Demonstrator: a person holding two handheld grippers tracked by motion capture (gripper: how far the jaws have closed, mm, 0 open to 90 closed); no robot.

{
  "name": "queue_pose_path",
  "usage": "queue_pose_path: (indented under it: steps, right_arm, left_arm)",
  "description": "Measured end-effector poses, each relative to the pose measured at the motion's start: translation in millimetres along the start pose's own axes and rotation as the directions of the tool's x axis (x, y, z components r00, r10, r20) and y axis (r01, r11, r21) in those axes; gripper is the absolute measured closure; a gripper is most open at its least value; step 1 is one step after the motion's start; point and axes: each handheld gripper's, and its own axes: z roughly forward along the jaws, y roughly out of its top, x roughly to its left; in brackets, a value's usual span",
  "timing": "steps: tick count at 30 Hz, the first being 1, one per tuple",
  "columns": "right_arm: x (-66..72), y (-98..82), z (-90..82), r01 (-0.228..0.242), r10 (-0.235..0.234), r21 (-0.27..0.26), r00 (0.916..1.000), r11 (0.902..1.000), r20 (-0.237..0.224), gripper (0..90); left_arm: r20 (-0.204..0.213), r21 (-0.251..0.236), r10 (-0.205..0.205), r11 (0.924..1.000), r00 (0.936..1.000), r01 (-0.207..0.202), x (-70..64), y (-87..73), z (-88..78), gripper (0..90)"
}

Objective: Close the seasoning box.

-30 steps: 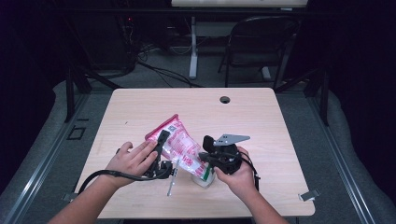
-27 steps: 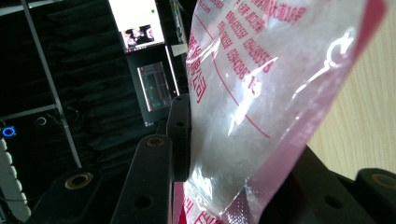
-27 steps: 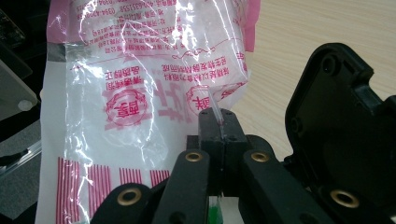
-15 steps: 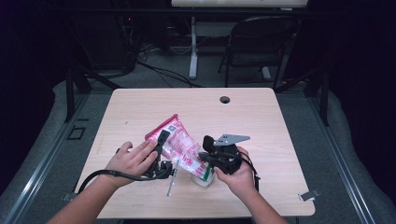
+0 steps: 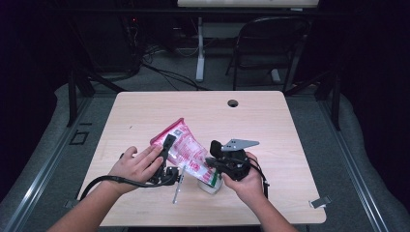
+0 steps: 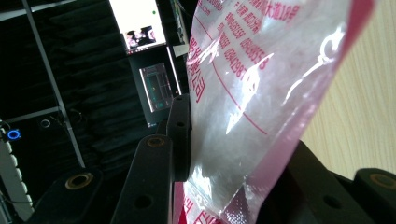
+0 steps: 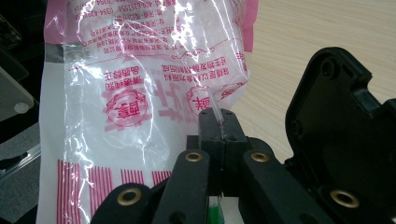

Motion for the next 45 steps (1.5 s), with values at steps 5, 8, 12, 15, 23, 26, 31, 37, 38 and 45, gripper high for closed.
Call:
queue_pose_path:
  steps: [5, 8, 12, 15, 23, 26, 31, 37, 38, 45]
  right_arm:
    - [-0.2, 0.2, -0.3, 0.002, -0.002, 0.002, 1.0, 1.0, 0.001, 90.0]
    - [-0.2, 0.2, -0.5, 0.003, -0.003, 0.004, 1.0, 1.0, 0.001, 90.0]
    - [0.1, 0.2, -0.9, 0.003, -0.003, 0.003, 1.0, 1.0, 0.001, 90.0]
    - [0.4, 0.1, -0.8, 0.002, -0.002, 0.002, 1.0, 1.0, 0.003, 90.0]
    - [0.8, 0.5, -0.3, -0.001, 0.001, -0.004, 1.0, 1.0, 0.001, 90.0]
    - [1.1, 0.6, -0.3, 0.0, 0.0, -0.005, 1.0, 1.0, 0.002, 90.0]
    - [1.1, 0.3, -0.3, -0.001, 0.001, -0.005, 1.0, 1.0, 0.003, 90.0]
    - [0.6, -0.2, -1.1, 0.001, -0.001, -0.003, 1.0, 1.0, 0.004, 90.0]
    - [0.5, -0.4, -1.4, 0.001, -0.001, -0.002, 1.0, 1.0, 0.004, 90.0]
    - [0.3, -1.1, -2.6, -0.002, 0.002, -0.001, 1.0, 1.0, 0.005, 90.0]
  left_arm:
    - [0.017, 0.003, 0.003, 1.0, 0.9999, -0.003, 1.3, 0.3, 0.2, 70.9]
    - [0.017, 0.004, 0.003, 1.0, 0.9998, -0.003, 1.5, 0.8, -0.2, 71.0]
    - [0.015, 0.007, 0.01, 0.9999, 0.9998, -0.01, 2.4, 1.0, -0.8, 71.0]
    - [0.013, 0.007, 0.017, 0.9998, 0.9998, -0.017, 2.9, 1.3, -1.1, 71.0]
    - [0.001, -0.002, 0.014, 0.9999, 0.9999, -0.014, 3.4, 0.7, -0.5, 71.1]
    - [-0.001, -0.003, 0.014, 0.9999, 0.9999, -0.014, 3.7, 0.8, -0.6, 71.1]
    - [-0.002, -0.001, 0.018, 0.9998, 0.9998, -0.018, 4.6, 1.6, -1.0, 71.2]
    - [0.006, 0.002, 0.023, 0.9997, 0.9997, -0.023, 5.9, 2.9, -1.3, 71.3]
    - [0.008, 0.003, 0.024, 0.9997, 0.9997, -0.024, 5.8, 3.2, -1.3, 71.3]
    - [-0.005, -0.007, 0.02, 0.9998, 0.9998, -0.02, 5.5, 4.2, -0.9, 71.4]
